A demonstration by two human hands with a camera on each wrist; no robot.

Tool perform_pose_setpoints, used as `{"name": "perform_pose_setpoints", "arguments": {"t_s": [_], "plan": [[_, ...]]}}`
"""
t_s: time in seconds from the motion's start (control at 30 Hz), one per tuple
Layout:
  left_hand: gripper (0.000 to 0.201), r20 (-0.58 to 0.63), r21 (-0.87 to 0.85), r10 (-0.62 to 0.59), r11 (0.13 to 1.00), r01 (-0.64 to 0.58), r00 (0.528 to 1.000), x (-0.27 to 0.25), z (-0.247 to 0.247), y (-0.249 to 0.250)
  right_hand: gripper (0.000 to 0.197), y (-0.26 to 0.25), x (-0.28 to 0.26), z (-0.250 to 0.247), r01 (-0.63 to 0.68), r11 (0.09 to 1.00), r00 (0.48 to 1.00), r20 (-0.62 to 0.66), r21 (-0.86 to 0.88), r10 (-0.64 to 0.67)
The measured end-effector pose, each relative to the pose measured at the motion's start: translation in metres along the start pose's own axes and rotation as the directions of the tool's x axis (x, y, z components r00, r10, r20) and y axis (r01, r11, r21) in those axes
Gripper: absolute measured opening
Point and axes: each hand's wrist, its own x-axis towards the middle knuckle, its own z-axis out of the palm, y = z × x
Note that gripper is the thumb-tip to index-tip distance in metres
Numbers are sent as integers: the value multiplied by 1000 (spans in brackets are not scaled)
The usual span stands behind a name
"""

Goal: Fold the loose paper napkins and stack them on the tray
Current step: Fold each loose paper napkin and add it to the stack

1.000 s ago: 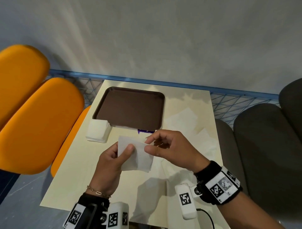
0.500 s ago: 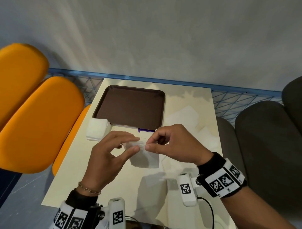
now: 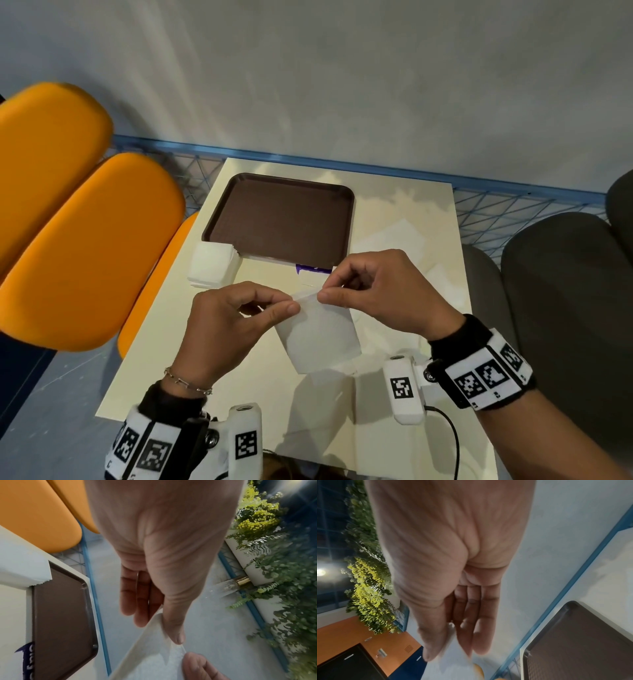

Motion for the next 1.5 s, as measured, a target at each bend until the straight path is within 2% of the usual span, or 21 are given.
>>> {"name": "perform_pose_setpoints", "arguments": {"t_s": [0.13,0.23,0.37,0.47,0.57,0.7,0.8,0.9,0.97,1.03,1.17,1.27,1.33,1.5], "plan": [[21,-24,-67,-61,996,59,998,-2,1,-6,13,3,1,6,-22,995,1000,-17,99,24],[26,-41,-96,-111,990,107,993,-3,0,-11,12,2,3,9,-26,992,999,-21,126,29],[23,-33,-166,-192,969,184,981,-4,0,-13,16,3,6,12,-36,990,999,-33,135,40],[32,-4,-154,-234,961,231,972,-5,-1,-13,19,3,7,13,-40,989,999,-22,143,43],[24,10,-129,-241,962,241,970,-5,-1,-16,16,3,7,16,-13,994,1000,-20,108,16],[15,-5,-189,-302,936,296,953,-8,2,-20,16,6,8,17,4,996,999,-35,88,-1],[12,8,-311,-371,882,355,929,-9,2,-19,16,7,9,17,20,993,999,-36,119,-15],[32,93,-495,-434,761,420,896,-9,8,-19,17,7,12,19,17,983,1000,-11,185,-16],[37,128,-542,-472,703,460,872,-10,18,-16,17,8,14,20,5,972,1000,3,235,-6],[33,117,-562,-516,670,485,848,-10,29,-15,16,11,17,21,-1,969,1000,-3,247,2],[30,68,-611,-582,618,495,810,-9,37,-18,15,20,24,18,-35,960,998,-31,279,46],[20,31,-652,-593,598,466,805,-8,34,-20,15,27,26,16,-66,940,996,-39,335,84],[11,7,-658,-599,600,455,801,-7,33,-20,15,30,27,17,-84,925,993,-44,370,108],[15,-41,-635,-629,617,466,777,-4,33,-21,15,35,29,23,-119,909,990,-28,400,141]]}}
